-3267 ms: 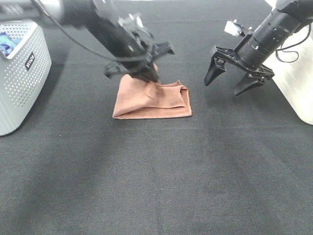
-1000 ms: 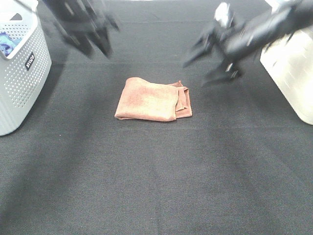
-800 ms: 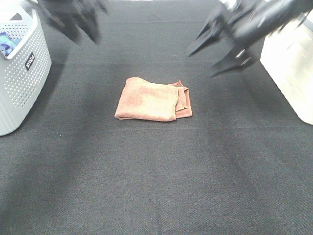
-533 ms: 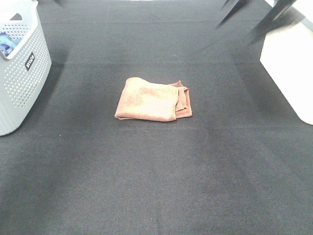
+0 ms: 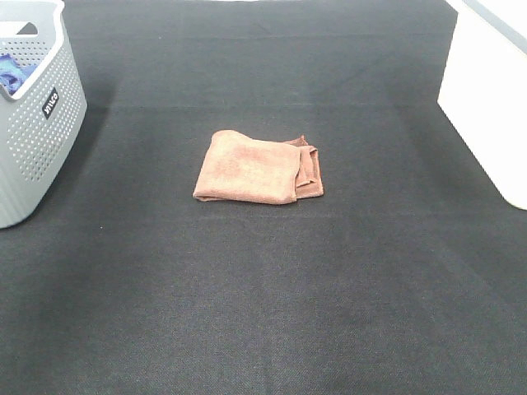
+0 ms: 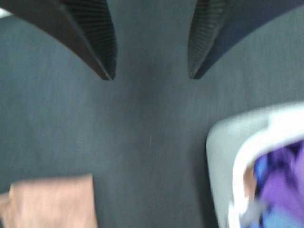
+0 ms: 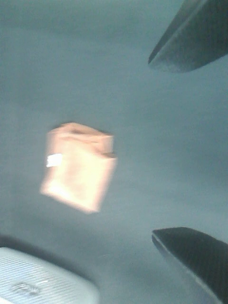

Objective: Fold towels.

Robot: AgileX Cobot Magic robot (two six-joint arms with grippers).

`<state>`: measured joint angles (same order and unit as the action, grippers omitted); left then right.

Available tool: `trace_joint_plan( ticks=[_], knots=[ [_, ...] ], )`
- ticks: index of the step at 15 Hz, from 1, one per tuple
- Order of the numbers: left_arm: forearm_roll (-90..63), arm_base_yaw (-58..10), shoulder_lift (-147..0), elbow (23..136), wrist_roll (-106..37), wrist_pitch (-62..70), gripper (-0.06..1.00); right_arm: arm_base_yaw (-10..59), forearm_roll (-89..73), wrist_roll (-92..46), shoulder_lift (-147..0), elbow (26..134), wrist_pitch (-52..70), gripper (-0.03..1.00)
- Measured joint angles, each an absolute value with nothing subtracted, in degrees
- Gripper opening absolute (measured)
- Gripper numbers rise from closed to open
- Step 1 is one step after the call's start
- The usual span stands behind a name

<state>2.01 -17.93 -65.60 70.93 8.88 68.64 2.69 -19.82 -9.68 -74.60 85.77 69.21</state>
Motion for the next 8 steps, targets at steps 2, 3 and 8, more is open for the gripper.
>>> trace_joint_plan(
  ticks=[2, 3, 8],
  knots=[
    [2.01, -17.93, -51.34, 57.81, 9.0, 67.55, 0.46, 2.69, -17.76, -9.68, -64.46, 72.42, 69.21, 0.83],
    [1.78, -17.93, -45.95, 52.65, 9.0, 67.55, 0.46, 2.69, -17.48, -9.68, -59.82, 66.92, 69.16, 0.83],
    [0.0, -17.93, -22.46, 36.21, 9.0, 67.55, 0.46, 2.69, -15.81, -9.68, -39.59, 44.35, 66.46, 0.83]
  ],
)
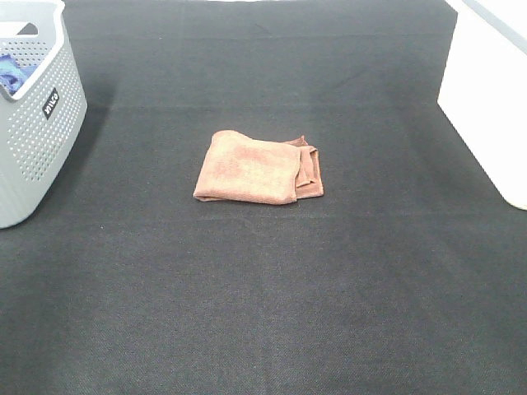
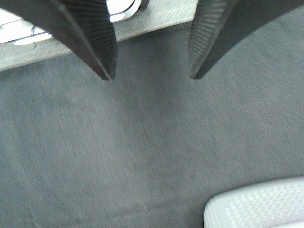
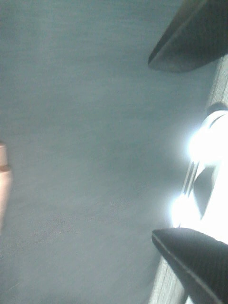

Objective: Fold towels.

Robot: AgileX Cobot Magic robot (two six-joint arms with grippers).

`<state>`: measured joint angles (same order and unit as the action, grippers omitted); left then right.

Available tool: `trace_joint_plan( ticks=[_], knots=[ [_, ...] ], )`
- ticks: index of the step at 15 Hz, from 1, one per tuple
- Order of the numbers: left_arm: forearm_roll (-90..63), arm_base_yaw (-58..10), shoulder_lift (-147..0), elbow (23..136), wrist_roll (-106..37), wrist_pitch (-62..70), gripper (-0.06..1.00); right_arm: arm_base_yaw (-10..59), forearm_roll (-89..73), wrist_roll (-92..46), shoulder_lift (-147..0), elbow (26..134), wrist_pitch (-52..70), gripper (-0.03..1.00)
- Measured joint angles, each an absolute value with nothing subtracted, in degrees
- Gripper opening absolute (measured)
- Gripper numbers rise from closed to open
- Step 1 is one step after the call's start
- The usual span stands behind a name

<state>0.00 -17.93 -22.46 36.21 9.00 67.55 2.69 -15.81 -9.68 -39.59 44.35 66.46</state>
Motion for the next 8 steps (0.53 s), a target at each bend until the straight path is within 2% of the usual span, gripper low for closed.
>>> trace_joint_plan(
  ticks=[5, 8],
  knots=[
    [-2.69, -17.93, -11.63, 29.85, 0.0, 61.76, 0.46, 2.69, -11.69, -9.68, -20.0, 32.66, 61.71, 0.83],
    [-6.25, -17.93, -11.57, 28.65, -5.73, 60.79, 0.46, 2.69, -10.77, -9.68, -16.96, 29.28, 61.54, 0.83]
  ],
)
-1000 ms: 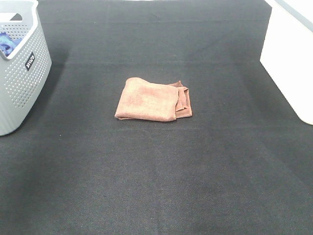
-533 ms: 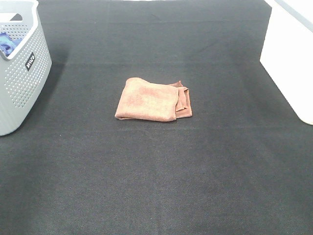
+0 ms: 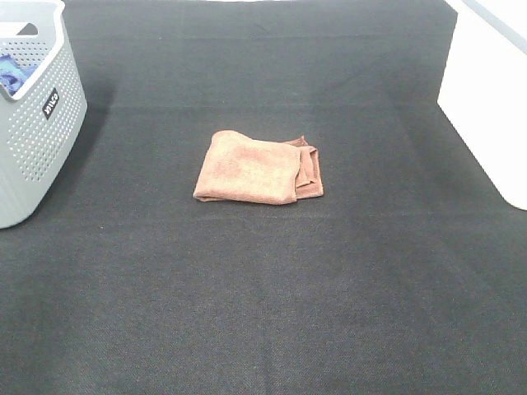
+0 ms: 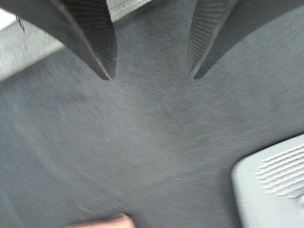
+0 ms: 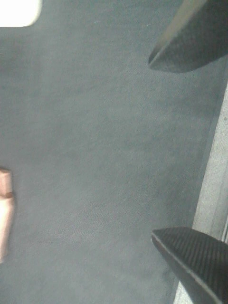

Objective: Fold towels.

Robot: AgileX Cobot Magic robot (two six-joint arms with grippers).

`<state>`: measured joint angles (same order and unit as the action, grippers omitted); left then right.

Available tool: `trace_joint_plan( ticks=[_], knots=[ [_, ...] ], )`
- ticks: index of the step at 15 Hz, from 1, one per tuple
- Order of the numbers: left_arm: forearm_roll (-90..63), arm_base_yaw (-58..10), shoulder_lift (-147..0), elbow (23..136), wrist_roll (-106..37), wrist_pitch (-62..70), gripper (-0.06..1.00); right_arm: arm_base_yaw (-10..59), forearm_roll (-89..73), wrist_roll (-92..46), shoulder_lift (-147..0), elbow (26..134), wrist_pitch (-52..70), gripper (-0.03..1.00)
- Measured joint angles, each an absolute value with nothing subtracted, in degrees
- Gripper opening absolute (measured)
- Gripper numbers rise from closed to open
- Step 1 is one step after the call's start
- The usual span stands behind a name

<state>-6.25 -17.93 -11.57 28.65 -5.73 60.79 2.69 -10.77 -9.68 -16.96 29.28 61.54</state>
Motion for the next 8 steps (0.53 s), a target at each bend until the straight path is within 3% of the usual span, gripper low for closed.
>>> trace_joint_plan(
  ticks=[8],
  knots=[
    [-7.79, -17.93, -11.57, 28.65, -8.19, 60.73, 0.46, 2.69, -10.66, -9.68, -16.96, 29.28, 61.36, 0.83]
  ],
)
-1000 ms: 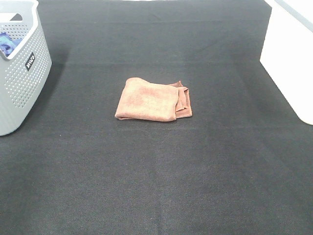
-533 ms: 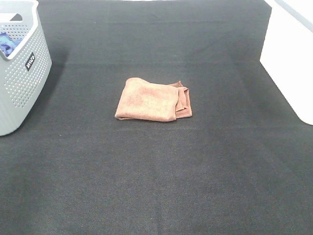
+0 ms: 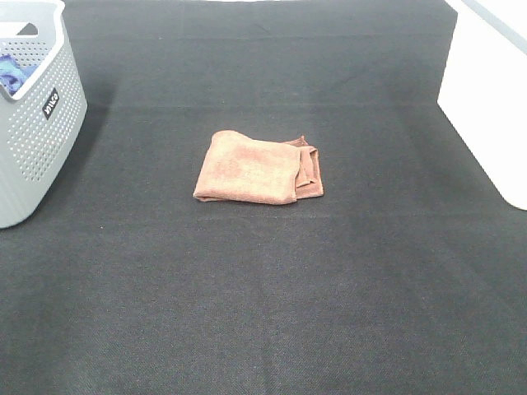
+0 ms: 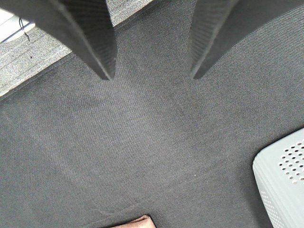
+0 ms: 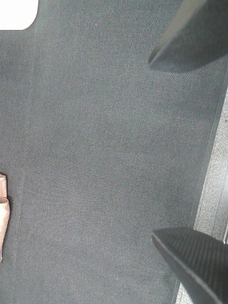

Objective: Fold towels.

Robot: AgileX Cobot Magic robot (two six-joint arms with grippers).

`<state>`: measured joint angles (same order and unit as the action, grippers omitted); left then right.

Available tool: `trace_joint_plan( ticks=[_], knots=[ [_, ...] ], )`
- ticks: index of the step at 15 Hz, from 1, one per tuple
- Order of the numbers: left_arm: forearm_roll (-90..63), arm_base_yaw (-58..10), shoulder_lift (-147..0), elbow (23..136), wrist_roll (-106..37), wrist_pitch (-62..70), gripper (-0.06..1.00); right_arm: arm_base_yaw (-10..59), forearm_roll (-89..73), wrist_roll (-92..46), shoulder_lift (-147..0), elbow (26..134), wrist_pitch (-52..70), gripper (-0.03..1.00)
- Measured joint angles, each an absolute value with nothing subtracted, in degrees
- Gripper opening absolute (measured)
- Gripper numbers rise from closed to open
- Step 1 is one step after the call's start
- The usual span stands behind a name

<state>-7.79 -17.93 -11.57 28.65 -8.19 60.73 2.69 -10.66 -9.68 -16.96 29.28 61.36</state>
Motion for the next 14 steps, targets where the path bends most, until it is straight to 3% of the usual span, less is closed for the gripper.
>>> trace_joint_plan(
  ticks=[7, 14],
  knots=[
    [-7.91, -16.44, -11.57, 28.65, -8.19, 60.73, 0.46, 2.69, -10.66, -9.68, -16.96, 29.28, 61.36, 0.83],
    [-7.91, 2.75, -2.92, 28.65, -8.19, 60.68, 0.47, 0.34, -11.29, -9.68, -8.65, 29.28, 61.31, 0.83]
  ],
)
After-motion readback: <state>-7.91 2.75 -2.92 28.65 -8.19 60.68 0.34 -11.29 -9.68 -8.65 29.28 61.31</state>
